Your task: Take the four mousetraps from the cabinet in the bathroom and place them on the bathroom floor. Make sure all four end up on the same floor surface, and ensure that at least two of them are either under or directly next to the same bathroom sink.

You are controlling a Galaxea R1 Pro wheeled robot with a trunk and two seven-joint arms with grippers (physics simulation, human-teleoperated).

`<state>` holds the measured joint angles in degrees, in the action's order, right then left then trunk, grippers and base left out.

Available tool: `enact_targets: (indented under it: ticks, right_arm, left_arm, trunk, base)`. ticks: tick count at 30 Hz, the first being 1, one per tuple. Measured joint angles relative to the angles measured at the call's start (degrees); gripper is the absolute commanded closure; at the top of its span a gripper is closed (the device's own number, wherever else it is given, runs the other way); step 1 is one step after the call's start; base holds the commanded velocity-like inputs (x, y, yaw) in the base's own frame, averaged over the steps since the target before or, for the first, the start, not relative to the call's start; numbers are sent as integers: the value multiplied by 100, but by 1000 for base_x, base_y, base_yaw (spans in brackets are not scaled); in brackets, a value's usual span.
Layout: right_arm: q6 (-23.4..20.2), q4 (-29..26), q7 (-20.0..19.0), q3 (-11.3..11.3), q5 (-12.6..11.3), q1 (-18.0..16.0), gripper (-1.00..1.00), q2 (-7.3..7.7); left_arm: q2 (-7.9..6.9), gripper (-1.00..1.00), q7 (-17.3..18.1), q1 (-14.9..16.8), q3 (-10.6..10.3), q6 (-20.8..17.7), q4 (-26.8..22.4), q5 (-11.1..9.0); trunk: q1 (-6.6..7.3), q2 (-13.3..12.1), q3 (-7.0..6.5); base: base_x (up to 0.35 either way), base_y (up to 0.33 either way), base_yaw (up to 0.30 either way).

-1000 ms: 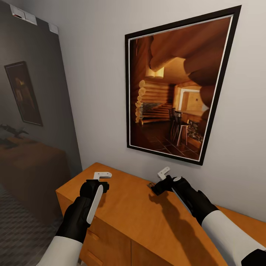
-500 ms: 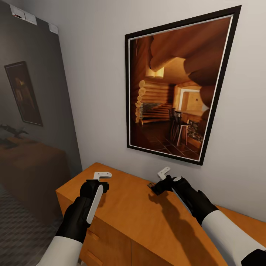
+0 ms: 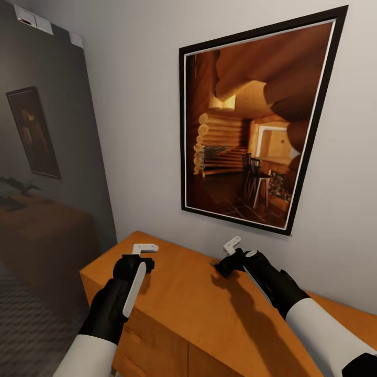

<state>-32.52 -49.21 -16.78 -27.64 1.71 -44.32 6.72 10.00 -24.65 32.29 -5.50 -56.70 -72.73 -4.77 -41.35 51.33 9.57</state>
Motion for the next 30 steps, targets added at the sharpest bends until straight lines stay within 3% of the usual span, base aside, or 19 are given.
enact_targets:
  ticks: [30]
  right_arm:
    - [-5,0,-8,0,3,0,-100,0]
  left_arm:
    - [0,100,12,0,1,1,0,0]
  trunk:
    - [-1,-1,0]
  base:
    - [25,21,0]
